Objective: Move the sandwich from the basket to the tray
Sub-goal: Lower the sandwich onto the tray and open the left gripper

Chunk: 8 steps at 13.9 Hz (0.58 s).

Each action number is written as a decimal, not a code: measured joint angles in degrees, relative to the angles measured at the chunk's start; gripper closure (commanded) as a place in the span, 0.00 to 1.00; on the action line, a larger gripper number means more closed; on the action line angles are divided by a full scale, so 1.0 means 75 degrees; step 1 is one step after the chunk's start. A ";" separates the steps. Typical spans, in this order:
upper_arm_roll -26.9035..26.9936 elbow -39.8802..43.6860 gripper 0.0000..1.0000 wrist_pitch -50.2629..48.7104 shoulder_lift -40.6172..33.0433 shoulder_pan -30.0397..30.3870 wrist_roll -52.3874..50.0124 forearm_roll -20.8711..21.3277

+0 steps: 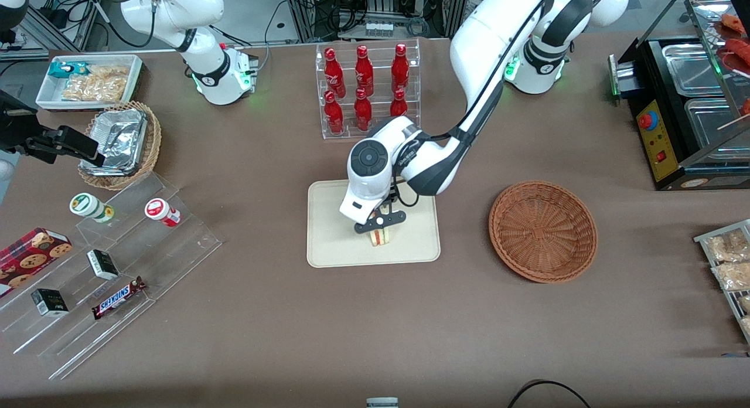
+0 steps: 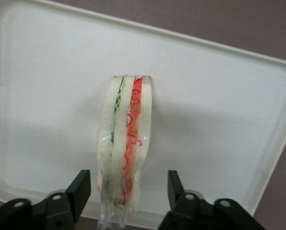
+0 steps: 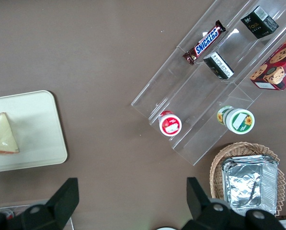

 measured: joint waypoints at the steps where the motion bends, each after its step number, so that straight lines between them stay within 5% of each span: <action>1: 0.0078 0.0010 0.00 -0.0237 -0.0173 0.0008 0.0038 0.0038; 8: 0.0793 -0.0164 0.00 -0.2356 -0.1501 0.0918 0.1648 0.0214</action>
